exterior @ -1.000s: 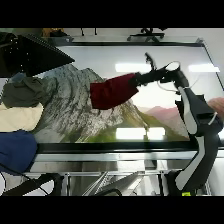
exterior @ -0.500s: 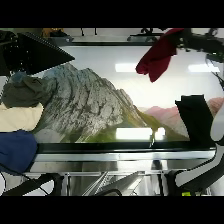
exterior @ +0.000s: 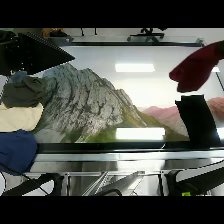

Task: Fold the shirts.

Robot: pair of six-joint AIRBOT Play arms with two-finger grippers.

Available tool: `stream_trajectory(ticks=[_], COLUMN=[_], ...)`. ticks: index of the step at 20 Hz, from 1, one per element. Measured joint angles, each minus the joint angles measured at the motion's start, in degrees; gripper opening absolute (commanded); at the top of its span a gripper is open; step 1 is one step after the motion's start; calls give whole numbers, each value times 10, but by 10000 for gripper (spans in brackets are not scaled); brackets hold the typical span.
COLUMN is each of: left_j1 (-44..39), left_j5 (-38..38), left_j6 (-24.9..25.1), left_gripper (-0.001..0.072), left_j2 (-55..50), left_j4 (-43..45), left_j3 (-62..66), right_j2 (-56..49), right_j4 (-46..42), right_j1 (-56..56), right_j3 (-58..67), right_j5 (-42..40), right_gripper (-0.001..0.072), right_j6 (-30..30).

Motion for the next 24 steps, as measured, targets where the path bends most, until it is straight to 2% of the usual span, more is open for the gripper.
stream_trajectory(ticks=[9, 15, 19, 24], left_j1=[0, 0, 0, 0], left_j5=[0, 0, -1, -25], left_j6=[-1, -5, -7, -7], left_gripper=[13, 13, 13, 13], left_j2=[-34, -45, -46, -46], left_j4=[0, 0, 0, 0], left_j3=[0, 0, 0, 0], right_j2=[9, 70, 147, 232], right_j4=[-79, -233, -306, -412], right_j1=[-61, -67, -68, -68], right_j3=[-8, -32, -111, -282], right_j5=[122, 195, 215, 221], right_gripper=[18, 17, 19, 31], right_j6=[104, 167, 198, 226])
